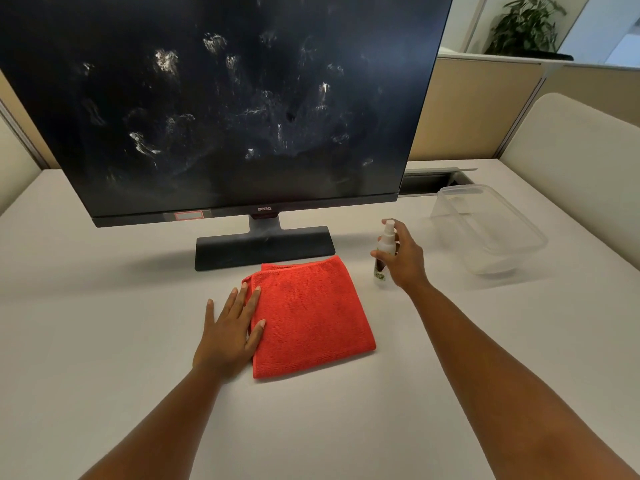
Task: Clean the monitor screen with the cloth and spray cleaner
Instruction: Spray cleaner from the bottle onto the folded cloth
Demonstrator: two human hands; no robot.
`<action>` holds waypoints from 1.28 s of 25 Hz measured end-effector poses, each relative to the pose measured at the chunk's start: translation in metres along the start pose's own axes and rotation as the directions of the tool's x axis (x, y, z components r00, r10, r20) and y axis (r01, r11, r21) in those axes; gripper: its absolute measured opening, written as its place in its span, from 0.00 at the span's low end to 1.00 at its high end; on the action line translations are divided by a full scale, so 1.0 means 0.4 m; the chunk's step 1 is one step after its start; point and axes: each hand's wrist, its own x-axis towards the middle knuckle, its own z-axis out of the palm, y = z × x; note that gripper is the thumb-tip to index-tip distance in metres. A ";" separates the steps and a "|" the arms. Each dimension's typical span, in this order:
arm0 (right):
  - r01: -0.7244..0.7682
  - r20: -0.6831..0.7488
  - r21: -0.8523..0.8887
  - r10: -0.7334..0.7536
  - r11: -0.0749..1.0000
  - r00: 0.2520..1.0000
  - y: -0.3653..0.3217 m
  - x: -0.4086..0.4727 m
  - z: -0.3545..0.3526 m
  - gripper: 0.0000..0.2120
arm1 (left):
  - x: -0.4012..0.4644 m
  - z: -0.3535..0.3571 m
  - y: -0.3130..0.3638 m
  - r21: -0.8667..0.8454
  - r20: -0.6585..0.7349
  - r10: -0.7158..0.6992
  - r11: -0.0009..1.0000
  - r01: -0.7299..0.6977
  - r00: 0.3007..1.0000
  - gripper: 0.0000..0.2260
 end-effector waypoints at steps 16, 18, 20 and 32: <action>-0.043 0.060 0.112 0.036 0.993 0.998 0.018 0.024 0.004 0.33 | 0.001 0.004 -0.002 -0.010 0.002 0.001 1.000 -0.001 1.000 0.36; -0.056 0.086 0.128 0.045 0.990 0.995 0.022 0.022 0.001 0.36 | 0.001 0.003 -0.002 -0.012 -0.003 0.001 1.000 -0.001 1.000 0.35; -0.083 0.131 0.108 0.069 0.991 0.989 0.027 0.018 -0.001 0.41 | 0.000 0.001 0.000 -0.014 -0.003 0.002 1.000 -0.002 1.000 0.32; -0.311 0.254 -0.390 0.426 0.867 0.868 -0.016 -0.103 0.103 0.22 | -0.008 -0.015 0.018 -0.006 -0.004 -0.021 1.000 0.021 1.000 0.36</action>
